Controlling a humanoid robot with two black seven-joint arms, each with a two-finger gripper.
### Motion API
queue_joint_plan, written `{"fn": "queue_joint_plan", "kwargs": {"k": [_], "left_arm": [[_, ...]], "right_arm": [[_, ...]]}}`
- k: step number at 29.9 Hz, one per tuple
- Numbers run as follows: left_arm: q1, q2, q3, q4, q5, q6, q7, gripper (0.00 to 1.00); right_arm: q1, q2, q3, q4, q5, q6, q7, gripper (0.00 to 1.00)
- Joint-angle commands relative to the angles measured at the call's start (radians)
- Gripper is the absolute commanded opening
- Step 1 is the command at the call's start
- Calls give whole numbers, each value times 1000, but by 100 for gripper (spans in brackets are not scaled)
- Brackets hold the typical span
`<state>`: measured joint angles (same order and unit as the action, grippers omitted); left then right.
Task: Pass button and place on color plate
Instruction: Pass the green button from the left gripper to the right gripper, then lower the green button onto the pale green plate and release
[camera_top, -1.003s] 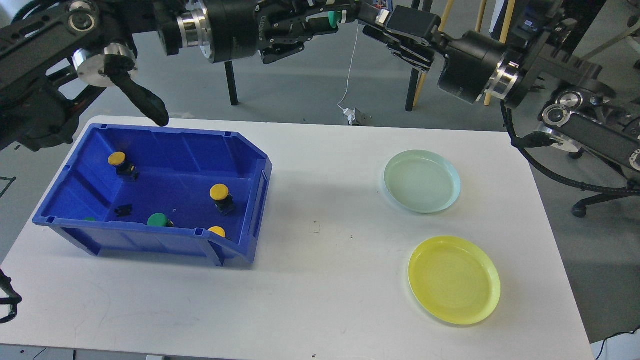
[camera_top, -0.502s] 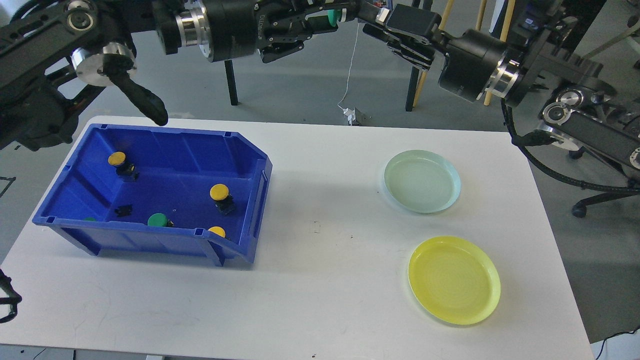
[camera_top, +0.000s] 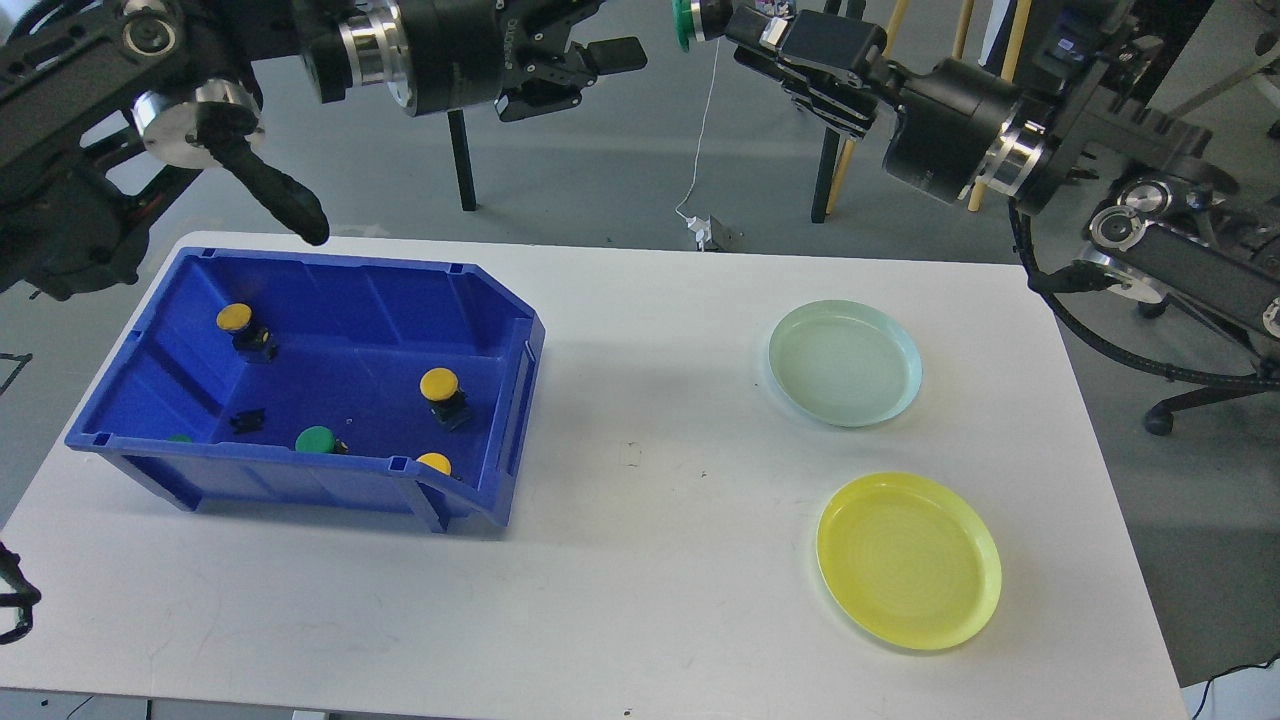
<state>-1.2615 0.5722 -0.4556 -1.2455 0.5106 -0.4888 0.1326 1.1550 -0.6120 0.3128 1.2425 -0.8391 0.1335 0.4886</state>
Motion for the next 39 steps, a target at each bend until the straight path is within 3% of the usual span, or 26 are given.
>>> {"fn": "queue_joint_plan", "kwargs": {"k": [1, 9, 16, 21, 27, 39], "left_arm": [[4, 3, 3, 24, 6, 0, 2, 94], [16, 74, 9, 57, 12, 0, 5, 95], [54, 113, -12, 67, 49, 0, 1, 95], [54, 103, -109, 109, 51, 0, -1, 95], [53, 97, -195, 123, 49, 0, -5, 95], [54, 97, -198, 124, 51, 0, -8, 95]], "right_arm": [[0, 0, 2, -5, 0, 0, 0, 31], [-32, -86, 2, -55, 8, -5, 0, 30], [-204, -114, 2, -150, 8, -23, 0, 30], [-329, -103, 0, -261, 9, -34, 0, 30], [-420, -17, -3, -391, 2, -41, 0, 31], [-437, 189, -138, -639, 6, -43, 0, 37]]}}
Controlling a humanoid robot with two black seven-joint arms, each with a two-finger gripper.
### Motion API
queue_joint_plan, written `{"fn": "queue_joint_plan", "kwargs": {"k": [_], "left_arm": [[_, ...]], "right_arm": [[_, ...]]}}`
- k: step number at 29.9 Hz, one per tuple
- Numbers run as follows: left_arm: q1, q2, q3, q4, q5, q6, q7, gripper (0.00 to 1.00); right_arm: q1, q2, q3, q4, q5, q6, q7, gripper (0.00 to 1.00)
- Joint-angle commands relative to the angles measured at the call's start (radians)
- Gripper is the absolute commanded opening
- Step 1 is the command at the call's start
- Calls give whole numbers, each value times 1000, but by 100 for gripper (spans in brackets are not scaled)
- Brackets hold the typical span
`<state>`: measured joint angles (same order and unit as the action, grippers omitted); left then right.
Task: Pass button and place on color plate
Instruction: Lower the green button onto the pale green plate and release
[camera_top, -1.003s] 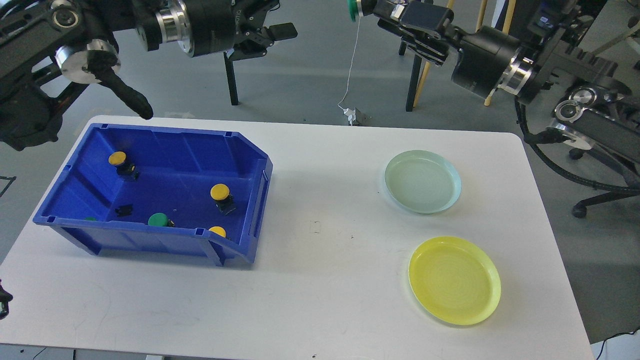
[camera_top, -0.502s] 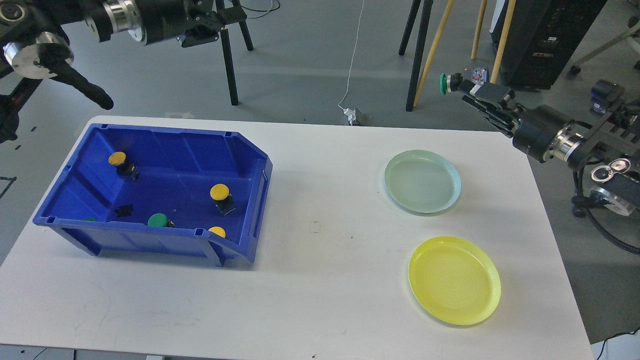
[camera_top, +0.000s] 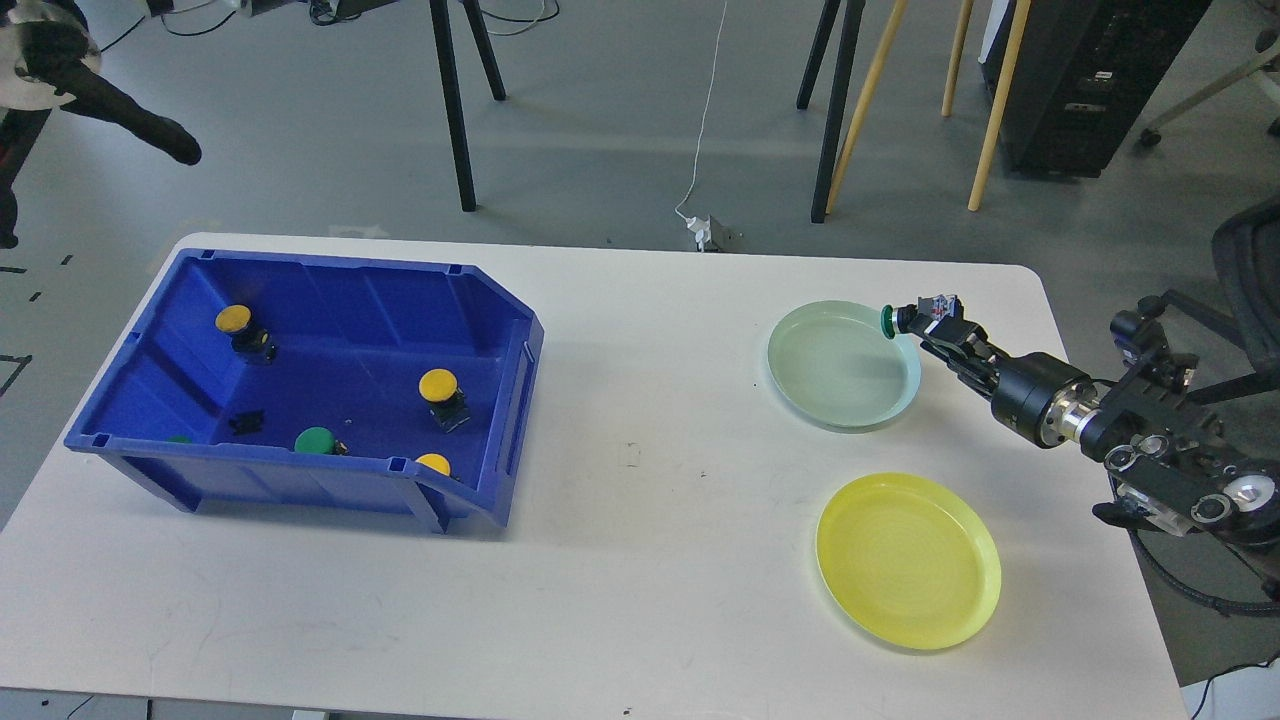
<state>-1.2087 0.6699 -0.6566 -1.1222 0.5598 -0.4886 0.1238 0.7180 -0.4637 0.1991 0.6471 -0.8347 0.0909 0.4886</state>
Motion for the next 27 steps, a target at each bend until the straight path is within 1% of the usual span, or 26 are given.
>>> {"fn": "queue_joint_plan", "kwargs": {"k": [1, 3, 4, 8, 10, 15, 18, 21, 24, 27], "left_arm": [[1, -3, 5, 2, 2, 0, 0, 95], [5, -1, 6, 2, 2, 0, 0, 97], [6, -1, 11, 2, 2, 0, 0, 97], [32, 0, 11, 2, 2, 0, 0, 98], [37, 3, 14, 2, 3, 0, 2, 98], [60, 19, 15, 1, 8, 0, 3, 98], [87, 62, 15, -8, 44, 0, 3, 98], [132, 138, 29, -31, 103, 0, 5, 98], [149, 195, 54, -57, 214, 0, 8, 98], [155, 235, 66, -97, 349, 0, 8, 98]], "right_arm": [[0, 49, -26, -55, 3, 0, 0, 39], [0, 66, -26, -76, 3, 0, 0, 45], [0, 72, -26, -83, 5, 1, 0, 50], [0, 76, -26, -87, 8, 3, 0, 60], [0, 76, -24, -87, 9, 4, 0, 62], [14, 76, -15, -72, 14, 6, 0, 63], [17, 45, 20, -28, 16, 7, 0, 66], [11, -39, 120, 11, 17, 30, 0, 71], [12, -82, 183, 19, 49, 104, 0, 73], [18, -105, 230, 16, 141, 183, 0, 76]]}}
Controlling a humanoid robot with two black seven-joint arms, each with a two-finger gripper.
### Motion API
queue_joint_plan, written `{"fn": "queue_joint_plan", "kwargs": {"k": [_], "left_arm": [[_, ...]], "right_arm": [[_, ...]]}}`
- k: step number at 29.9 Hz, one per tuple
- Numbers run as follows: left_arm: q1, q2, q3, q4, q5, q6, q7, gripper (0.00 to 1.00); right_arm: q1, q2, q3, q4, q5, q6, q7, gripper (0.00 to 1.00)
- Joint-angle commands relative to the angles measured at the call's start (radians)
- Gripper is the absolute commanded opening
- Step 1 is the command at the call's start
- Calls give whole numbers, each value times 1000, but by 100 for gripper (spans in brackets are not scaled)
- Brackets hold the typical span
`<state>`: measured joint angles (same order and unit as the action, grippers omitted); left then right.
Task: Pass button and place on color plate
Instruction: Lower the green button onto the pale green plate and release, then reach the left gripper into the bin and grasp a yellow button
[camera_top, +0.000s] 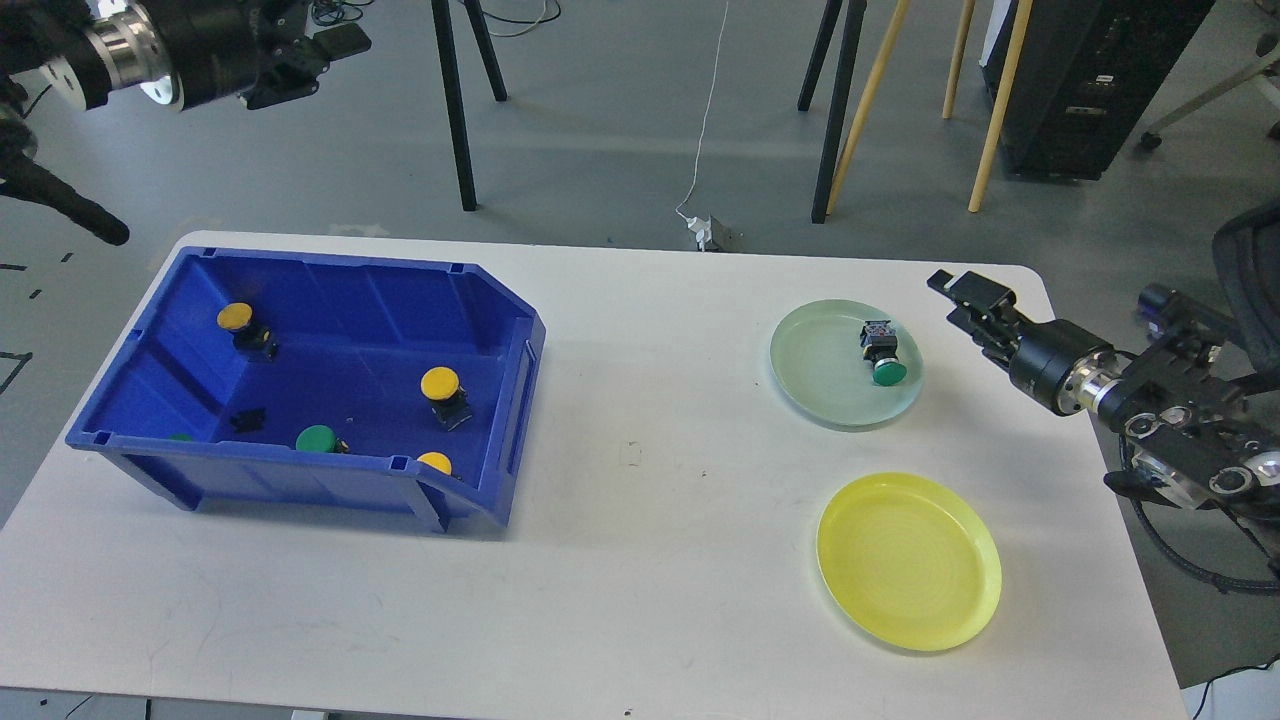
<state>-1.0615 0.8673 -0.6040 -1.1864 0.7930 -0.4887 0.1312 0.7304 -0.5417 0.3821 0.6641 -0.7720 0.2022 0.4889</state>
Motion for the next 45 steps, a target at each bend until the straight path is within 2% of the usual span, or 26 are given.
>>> {"fn": "queue_joint_plan", "kwargs": {"k": [1, 4, 9, 14, 19, 24, 29, 36, 45], "left_arm": [[9, 51, 23, -51, 165, 0, 2, 98], [12, 82, 52, -126, 313, 0, 2, 98], [14, 91, 125, -228, 547, 0, 2, 98], [15, 43, 222, -283, 646, 0, 8, 98], [63, -76, 314, -202, 782, 0, 5, 98], [155, -157, 326, -122, 815, 0, 5, 98], [232, -221, 320, -15, 864, 0, -13, 98], [255, -353, 326, 143, 874, 0, -31, 98], [255, -381, 328, 220, 874, 0, -53, 96]], "right_arm": [[9, -49, 60, -1, 114, 97, 0, 76], [46, -109, 66, 0, 187, 149, 0, 77], [70, -135, 66, -14, 217, 166, 0, 78], [76, -153, 67, -15, 217, 172, 0, 79], [75, -155, 73, -15, 217, 171, 0, 79], [78, -167, 73, -12, 220, 171, 0, 79], [81, -169, 72, -6, 223, 171, 0, 79], [84, -167, 69, -5, 223, 171, 0, 79], [83, -167, 67, -5, 221, 171, 0, 79]]}}
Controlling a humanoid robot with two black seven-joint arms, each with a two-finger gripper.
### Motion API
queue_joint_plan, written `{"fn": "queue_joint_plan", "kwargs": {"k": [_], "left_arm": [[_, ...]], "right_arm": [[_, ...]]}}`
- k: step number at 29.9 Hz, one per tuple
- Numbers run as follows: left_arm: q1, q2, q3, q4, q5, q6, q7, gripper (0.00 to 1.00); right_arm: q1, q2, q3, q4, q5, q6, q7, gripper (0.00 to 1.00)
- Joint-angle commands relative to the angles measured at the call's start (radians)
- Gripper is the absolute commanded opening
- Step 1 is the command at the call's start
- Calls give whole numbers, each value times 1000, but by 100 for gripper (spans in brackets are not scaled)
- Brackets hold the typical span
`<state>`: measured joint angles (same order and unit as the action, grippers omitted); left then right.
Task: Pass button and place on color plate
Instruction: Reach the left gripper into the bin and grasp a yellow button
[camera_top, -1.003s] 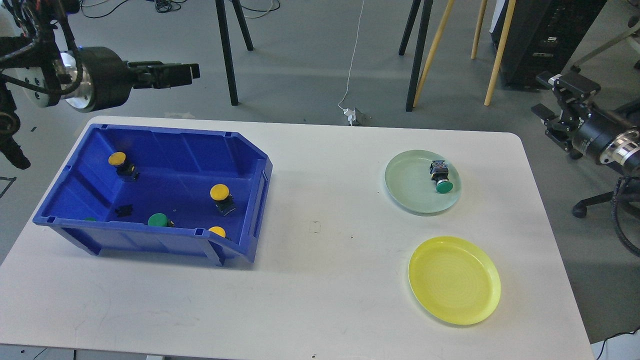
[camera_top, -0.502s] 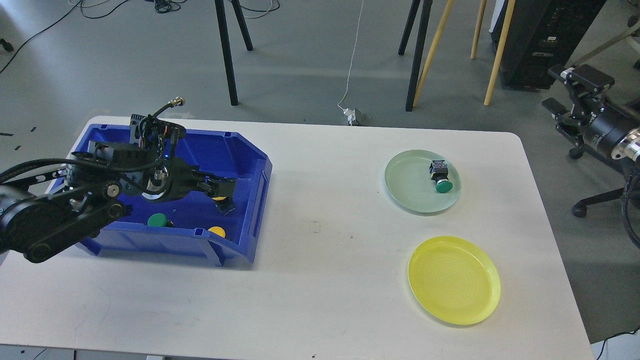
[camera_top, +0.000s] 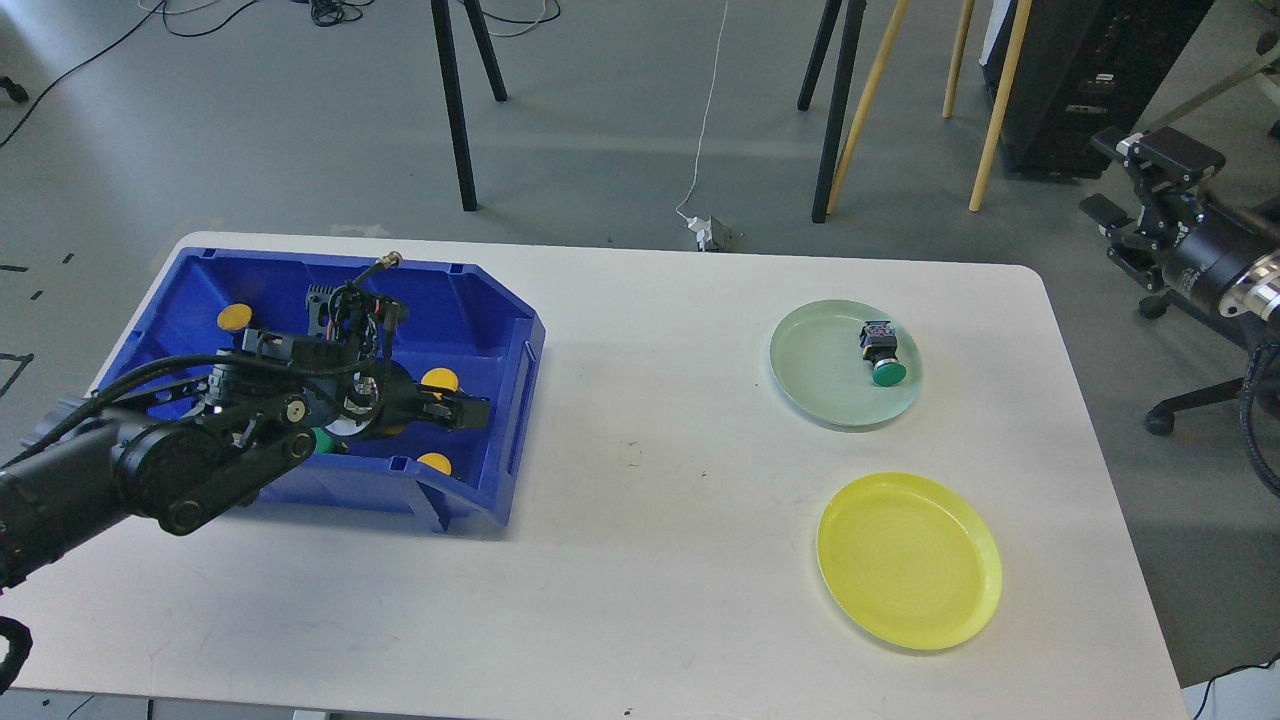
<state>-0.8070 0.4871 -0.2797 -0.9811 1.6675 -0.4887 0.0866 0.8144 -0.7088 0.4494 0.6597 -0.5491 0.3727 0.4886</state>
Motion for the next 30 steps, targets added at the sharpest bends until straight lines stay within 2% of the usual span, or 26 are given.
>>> {"fn": "queue_joint_plan", "kwargs": {"k": [1, 7, 20, 26, 28, 30], "left_arm": [[0, 1, 4, 15, 0, 0, -8, 95], [-3, 4, 1, 28, -2, 0, -11, 91], [-18, -1, -12, 36, -9, 0, -11, 92], [-17, -1, -12, 36, -5, 0, -16, 78], [-18, 1, -12, 36, -3, 0, -10, 68], [-20, 1, -12, 36, -3, 0, -4, 50]], "right_arm": [[-1, 0, 0, 0, 0, 0, 0, 79], [-1, 5, -2, 1, 0, 0, 0, 79], [17, 9, -5, 1, -3, 0, 0, 79], [17, 11, -6, 1, -3, -1, 0, 79], [15, 9, -6, 1, -3, -1, 0, 79], [15, 9, -6, 1, -3, -1, 0, 79]]}}
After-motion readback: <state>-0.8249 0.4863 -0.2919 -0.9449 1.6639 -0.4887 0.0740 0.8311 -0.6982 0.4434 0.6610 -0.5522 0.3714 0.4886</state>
